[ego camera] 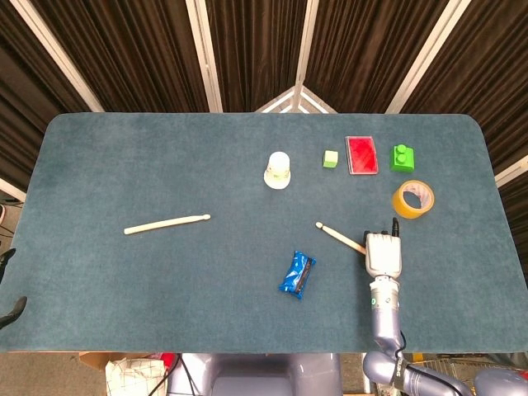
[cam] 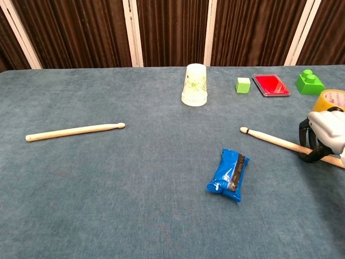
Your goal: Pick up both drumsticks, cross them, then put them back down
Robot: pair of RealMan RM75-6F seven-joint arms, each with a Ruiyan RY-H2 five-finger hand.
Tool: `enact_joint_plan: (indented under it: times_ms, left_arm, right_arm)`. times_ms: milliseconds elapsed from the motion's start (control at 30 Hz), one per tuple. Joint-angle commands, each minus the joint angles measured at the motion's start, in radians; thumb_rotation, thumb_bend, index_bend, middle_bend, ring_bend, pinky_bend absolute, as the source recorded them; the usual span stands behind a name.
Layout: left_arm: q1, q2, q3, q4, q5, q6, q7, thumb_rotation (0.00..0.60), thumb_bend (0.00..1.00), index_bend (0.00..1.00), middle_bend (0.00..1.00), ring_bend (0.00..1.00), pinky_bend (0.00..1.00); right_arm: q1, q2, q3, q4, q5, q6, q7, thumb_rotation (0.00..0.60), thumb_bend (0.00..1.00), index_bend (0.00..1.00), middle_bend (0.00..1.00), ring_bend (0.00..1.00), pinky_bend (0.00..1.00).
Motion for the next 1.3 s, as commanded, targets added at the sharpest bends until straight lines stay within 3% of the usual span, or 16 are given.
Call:
enact_joint_plan:
  times_ms: [33, 433, 667, 867, 1033, 1167, 1300]
  left_arm:
    - [0.000, 0.001, 0.000, 0.000, 0.001, 0.000, -0.002, 0.600, 0.40, 0.13, 0.00, 0.00, 0.00]
    - [-0.006, -0.005, -0.004, 0.033, 0.036, 0.019, -0.039, 0.600, 0.40, 0.14, 0.02, 0.00, 0.00]
    - [-0.009, -0.035, -0.017, 0.088, 0.087, 0.070, -0.097, 0.600, 0.40, 0.17, 0.11, 0.00, 0.00]
    - [-0.020, -0.039, -0.034, 0.099, 0.068, 0.060, -0.140, 0.600, 0.40, 0.20, 0.16, 0.00, 0.00]
    - [-0.054, 0.004, -0.061, 0.071, 0.004, -0.018, -0.140, 0.600, 0.40, 0.20, 0.18, 0.00, 0.00]
    - [-0.101, 0.055, -0.087, 0.024, -0.079, -0.128, -0.125, 0.600, 0.40, 0.21, 0.21, 0.00, 0.12]
    - [-0.163, 0.101, -0.118, -0.027, -0.184, -0.268, -0.127, 0.600, 0.39, 0.24, 0.25, 0.00, 0.16]
  right_arm:
    - [-0.001, 0.001, 0.000, -0.001, -0.002, 0.000, 0.002, 0.600, 0.37, 0.60, 0.62, 0.45, 0.06]
    - [-0.007, 0.060, -0.011, -0.081, -0.083, 0.022, 0.065, 0.600, 0.41, 0.61, 0.62, 0.45, 0.06]
    - [-0.025, 0.155, -0.033, -0.174, -0.186, 0.015, 0.222, 0.600, 0.41, 0.62, 0.62, 0.45, 0.06]
    - [-0.046, 0.269, -0.022, -0.290, -0.276, 0.034, 0.397, 0.600, 0.41, 0.63, 0.62, 0.45, 0.06]
    - [-0.068, 0.381, -0.005, -0.405, -0.338, 0.075, 0.473, 0.600, 0.41, 0.63, 0.62, 0.45, 0.06]
    - [-0.069, 0.441, 0.017, -0.478, -0.353, 0.088, 0.479, 0.600, 0.41, 0.63, 0.62, 0.45, 0.06]
    - [-0.068, 0.481, 0.039, -0.532, -0.355, 0.096, 0.481, 0.600, 0.41, 0.64, 0.62, 0.45, 0.06]
